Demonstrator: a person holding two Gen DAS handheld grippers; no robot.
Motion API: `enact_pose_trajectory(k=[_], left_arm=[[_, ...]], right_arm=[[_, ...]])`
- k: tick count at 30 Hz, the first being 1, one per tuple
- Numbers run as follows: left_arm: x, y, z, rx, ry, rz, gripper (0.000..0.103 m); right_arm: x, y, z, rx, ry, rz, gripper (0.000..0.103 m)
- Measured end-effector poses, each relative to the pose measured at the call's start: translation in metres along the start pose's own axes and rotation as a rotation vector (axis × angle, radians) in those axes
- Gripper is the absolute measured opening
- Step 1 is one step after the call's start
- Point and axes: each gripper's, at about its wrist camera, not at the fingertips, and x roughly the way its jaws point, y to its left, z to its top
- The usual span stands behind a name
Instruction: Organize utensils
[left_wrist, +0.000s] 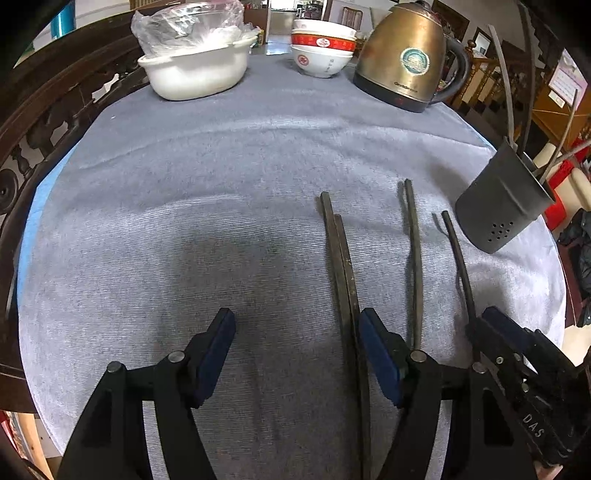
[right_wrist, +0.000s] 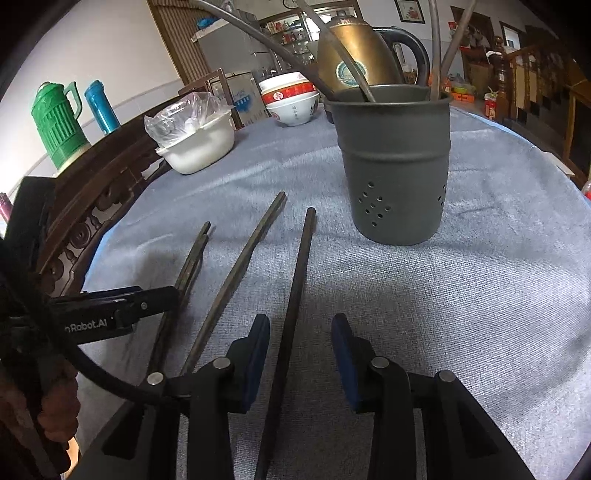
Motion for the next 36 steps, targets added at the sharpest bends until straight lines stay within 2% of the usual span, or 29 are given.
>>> enact_pose_trajectory(k=[7, 13, 21, 30, 36], left_arm=[[-0.004, 0.010, -0.004, -0.025, 0.009, 0.016, 0.072], [-0.001, 0.005, -0.001, -0.013, 0.014, 0.020, 0.072], [0.004, 0.007, 0.007, -0.040, 0.018, 0.004, 0.073], [0.002, 0.018, 0.005, -0.058, 0.019, 0.022, 0.073], [0.009, 0.008, 0.012, -0.042, 0.031, 0.024, 0.073]], right_arm=[[-0.002, -0.005, -0.001, 0.022, -0.004, 0.024, 0.038], [-0.003, -0.006, -0.002, 0.030, -0.006, 0.032, 0.038], [-0.003, -0.006, -0.001, 0.030, -0.006, 0.032, 0.038], [-0.002, -0.005, -0.001, 0.027, -0.006, 0.028, 0.038], [-0.002, -0.006, -0.001, 0.030, -0.005, 0.031, 0.038]])
